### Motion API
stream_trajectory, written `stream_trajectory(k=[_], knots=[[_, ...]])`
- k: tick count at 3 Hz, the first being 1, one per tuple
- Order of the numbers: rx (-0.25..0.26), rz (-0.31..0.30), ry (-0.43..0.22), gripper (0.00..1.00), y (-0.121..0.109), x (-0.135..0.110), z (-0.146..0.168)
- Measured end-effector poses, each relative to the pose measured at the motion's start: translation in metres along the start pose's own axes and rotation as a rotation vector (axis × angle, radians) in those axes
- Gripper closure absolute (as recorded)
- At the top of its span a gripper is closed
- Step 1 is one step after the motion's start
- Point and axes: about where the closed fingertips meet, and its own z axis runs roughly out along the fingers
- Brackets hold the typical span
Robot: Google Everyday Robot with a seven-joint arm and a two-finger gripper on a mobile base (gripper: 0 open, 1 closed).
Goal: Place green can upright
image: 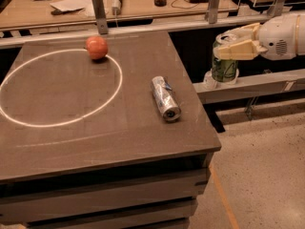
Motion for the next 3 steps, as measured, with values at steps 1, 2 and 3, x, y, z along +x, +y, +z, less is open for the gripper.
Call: stream_trajectory(k=[1,2,3], knots=[[0.048,0.052,0.081,1.00,-0.016,0.003,-0.007],[0.161,0.043,0.154,1.00,-0.055,0.023,0.003],[0.243,-0.009,0.161,1.00,-0.087,0.039,0.015]])
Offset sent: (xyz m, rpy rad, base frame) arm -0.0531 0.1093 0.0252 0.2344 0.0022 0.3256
